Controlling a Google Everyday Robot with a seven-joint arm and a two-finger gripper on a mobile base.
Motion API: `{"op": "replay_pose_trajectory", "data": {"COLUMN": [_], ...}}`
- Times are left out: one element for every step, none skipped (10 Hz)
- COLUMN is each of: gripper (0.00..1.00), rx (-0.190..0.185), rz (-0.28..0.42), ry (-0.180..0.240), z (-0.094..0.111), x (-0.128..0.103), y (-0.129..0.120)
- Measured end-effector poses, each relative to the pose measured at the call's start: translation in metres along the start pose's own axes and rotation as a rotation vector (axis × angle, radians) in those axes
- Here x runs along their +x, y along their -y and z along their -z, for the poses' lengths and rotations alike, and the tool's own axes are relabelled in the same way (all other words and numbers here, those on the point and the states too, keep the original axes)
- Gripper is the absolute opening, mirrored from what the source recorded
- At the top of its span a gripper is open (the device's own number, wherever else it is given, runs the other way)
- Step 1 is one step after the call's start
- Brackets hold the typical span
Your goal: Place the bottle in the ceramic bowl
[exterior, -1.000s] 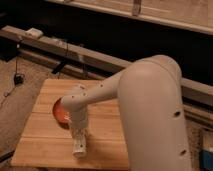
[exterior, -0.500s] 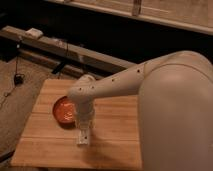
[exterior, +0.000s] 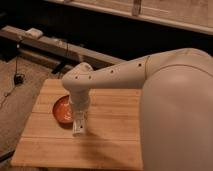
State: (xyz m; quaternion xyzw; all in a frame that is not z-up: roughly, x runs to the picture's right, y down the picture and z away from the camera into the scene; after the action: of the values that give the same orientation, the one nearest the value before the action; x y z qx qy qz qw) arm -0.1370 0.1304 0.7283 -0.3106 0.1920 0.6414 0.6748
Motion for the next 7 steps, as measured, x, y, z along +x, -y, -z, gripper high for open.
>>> {"op": "replay_pose_trajectory", "data": {"gripper": [0.00, 0.00, 0.00, 0.00, 0.00, 0.00, 0.00], "rx": [-0.007, -0.018, -0.023, -0.035, -0.044, -0.053, -0.059], "rz": [0.021, 0.052, 0.074, 0.100, 0.119, 0.144, 0.168], "ry": [0.004, 0.009, 0.011, 0.018, 0.021, 0.023, 0.023], "z": [0.001, 0.002, 0.003, 0.004, 0.004, 0.003, 0.000], "x": [-0.007, -0.014, -0.018, -0.026, -0.031, -0.035, -0.041], "y": [-0.010, -0.025, -0.033, -0.043, -0.051, -0.062, -0.072]}}
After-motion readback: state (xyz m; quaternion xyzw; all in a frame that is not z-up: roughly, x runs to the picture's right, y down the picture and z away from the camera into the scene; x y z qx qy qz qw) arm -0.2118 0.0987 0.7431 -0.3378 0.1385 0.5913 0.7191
